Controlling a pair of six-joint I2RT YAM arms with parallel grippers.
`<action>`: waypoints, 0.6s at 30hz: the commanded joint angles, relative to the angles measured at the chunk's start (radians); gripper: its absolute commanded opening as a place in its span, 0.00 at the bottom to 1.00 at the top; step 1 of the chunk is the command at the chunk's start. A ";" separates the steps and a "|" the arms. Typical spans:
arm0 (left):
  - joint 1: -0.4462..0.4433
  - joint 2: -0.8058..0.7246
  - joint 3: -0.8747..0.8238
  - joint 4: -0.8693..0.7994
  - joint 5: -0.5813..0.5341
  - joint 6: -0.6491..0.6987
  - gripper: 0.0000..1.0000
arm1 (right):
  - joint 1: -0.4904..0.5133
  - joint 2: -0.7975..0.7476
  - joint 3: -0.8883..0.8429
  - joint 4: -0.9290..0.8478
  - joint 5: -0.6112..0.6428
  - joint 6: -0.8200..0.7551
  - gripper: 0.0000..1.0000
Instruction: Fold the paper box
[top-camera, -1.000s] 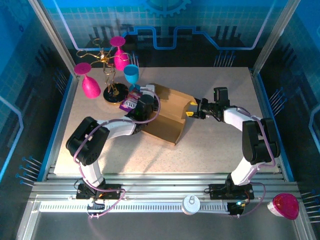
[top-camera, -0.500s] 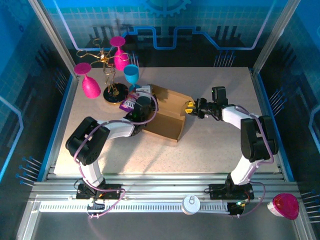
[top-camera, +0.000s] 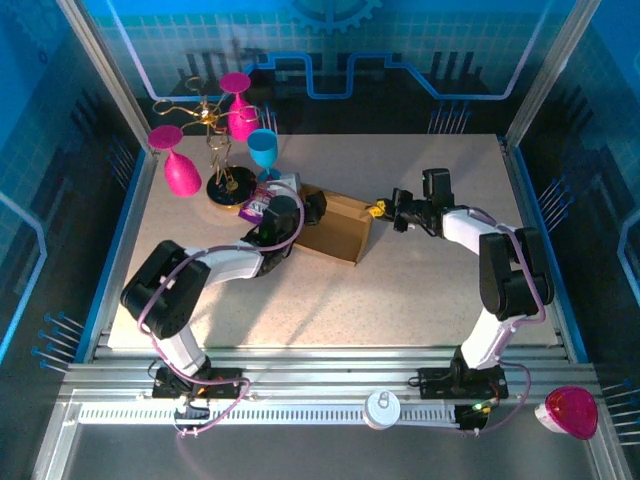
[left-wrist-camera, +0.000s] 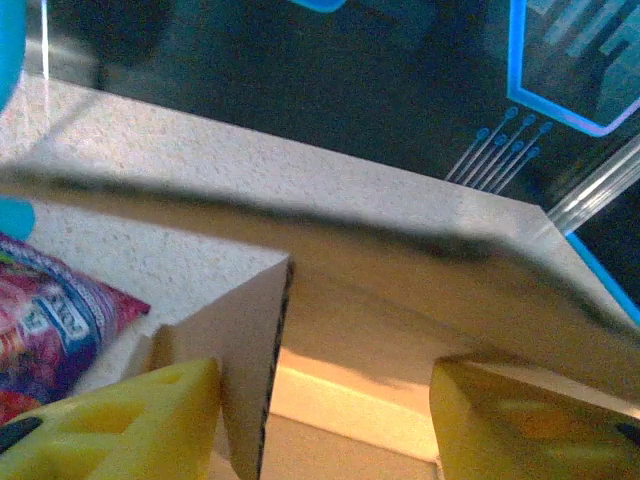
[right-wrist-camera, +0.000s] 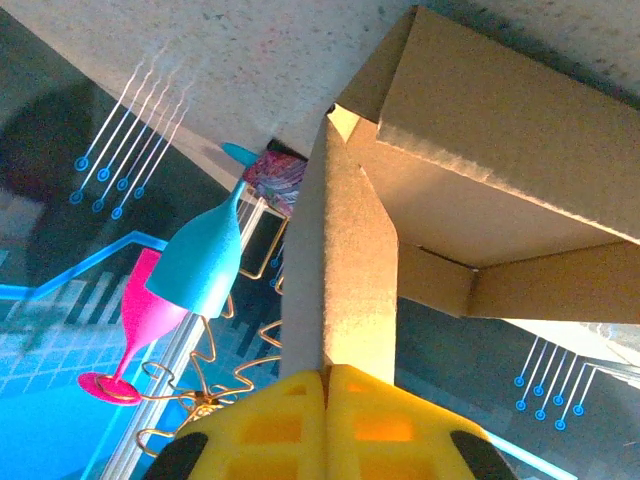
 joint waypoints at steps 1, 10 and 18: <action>-0.005 -0.075 -0.036 -0.055 0.157 -0.132 0.64 | -0.012 0.020 0.050 -0.001 0.002 0.033 0.00; 0.002 -0.242 -0.131 -0.146 0.362 -0.361 0.73 | -0.053 0.023 0.098 -0.131 0.008 -0.085 0.00; 0.027 -0.350 -0.131 -0.277 0.493 -0.546 0.68 | -0.066 0.058 0.134 -0.201 0.003 -0.186 0.00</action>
